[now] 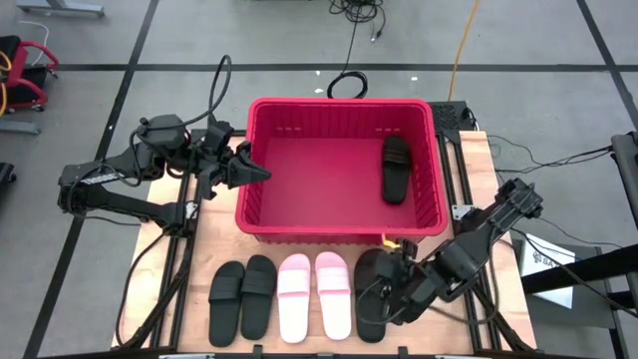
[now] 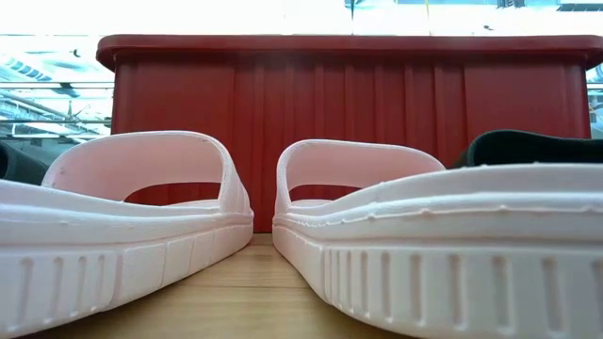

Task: Pick and place slides into bin
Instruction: Put the black slide into the red organizer bin

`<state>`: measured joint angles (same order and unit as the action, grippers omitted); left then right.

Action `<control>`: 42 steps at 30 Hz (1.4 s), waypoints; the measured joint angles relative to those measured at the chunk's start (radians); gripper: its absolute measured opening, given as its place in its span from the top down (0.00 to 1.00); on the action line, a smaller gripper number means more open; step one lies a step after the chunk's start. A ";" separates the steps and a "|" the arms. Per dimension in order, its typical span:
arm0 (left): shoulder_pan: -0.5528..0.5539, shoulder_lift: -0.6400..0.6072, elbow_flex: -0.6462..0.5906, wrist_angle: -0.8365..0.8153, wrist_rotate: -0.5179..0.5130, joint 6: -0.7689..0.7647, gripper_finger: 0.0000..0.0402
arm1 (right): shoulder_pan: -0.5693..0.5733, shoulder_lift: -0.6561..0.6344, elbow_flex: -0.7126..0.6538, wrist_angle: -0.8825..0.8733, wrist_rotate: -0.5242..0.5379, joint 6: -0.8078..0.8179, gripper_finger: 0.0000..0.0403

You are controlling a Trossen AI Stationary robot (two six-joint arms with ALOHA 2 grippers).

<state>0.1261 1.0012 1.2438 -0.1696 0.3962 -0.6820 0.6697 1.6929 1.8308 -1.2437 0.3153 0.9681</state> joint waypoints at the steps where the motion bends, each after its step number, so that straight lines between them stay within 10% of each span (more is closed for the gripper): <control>1: 0.000 0.000 0.000 0.000 0.000 0.003 0.94 | 0.000 0.018 0.015 -0.029 0.000 -0.008 0.50; 25: 0.000 0.000 0.000 -0.039 0.000 0.033 0.94 | 0.097 0.255 0.057 -0.235 0.127 0.067 0.50; 42: 0.000 0.000 0.000 -0.039 -0.004 0.068 0.94 | 0.098 0.262 0.043 0.009 0.047 -0.034 0.50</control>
<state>0.1261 1.0012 1.2438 -0.2089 0.3923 -0.6137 0.7674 1.9549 1.8740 -1.2343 0.3624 0.9342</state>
